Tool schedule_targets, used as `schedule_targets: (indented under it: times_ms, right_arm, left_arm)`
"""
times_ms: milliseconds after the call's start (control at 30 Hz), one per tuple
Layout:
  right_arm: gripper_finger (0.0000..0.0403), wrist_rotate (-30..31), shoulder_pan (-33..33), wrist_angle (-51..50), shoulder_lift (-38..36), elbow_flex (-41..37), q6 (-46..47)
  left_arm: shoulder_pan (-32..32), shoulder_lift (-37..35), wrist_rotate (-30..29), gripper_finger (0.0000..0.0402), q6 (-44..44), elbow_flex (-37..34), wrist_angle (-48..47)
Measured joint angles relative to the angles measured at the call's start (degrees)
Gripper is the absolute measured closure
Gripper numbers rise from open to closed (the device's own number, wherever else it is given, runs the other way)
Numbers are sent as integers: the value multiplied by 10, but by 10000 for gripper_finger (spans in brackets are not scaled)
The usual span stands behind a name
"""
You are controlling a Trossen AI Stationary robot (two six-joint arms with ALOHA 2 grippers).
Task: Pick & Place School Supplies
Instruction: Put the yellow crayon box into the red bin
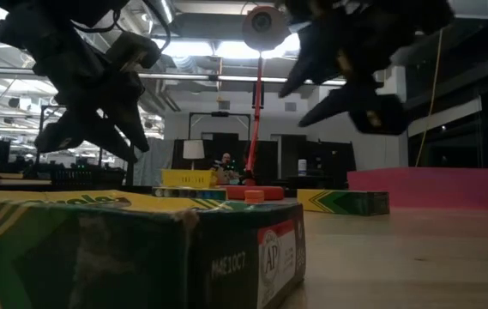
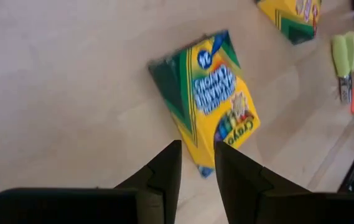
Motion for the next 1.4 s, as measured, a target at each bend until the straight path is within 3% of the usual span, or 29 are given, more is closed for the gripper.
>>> schedule_targets:
  times_ms: [300,567,733,967,1400]
  right_arm:
    - [237,-12,-9,60,24,0,2]
    - [237,-78,-15,76,26,0,-16]
    - [237,-96,-19,78,38,1,-12]
    - [237,-125,-24,125,73,0,4]
    - [237,-166,-30,174,156,37,16]
  left_arm:
    - [79,7,57,335,112,0,8]
    - [157,40,160,370,238,20,9]
    - [169,61,195,382,302,52,11]
    - [179,103,231,386,329,62,9]
    - [192,105,234,387,340,62,9]
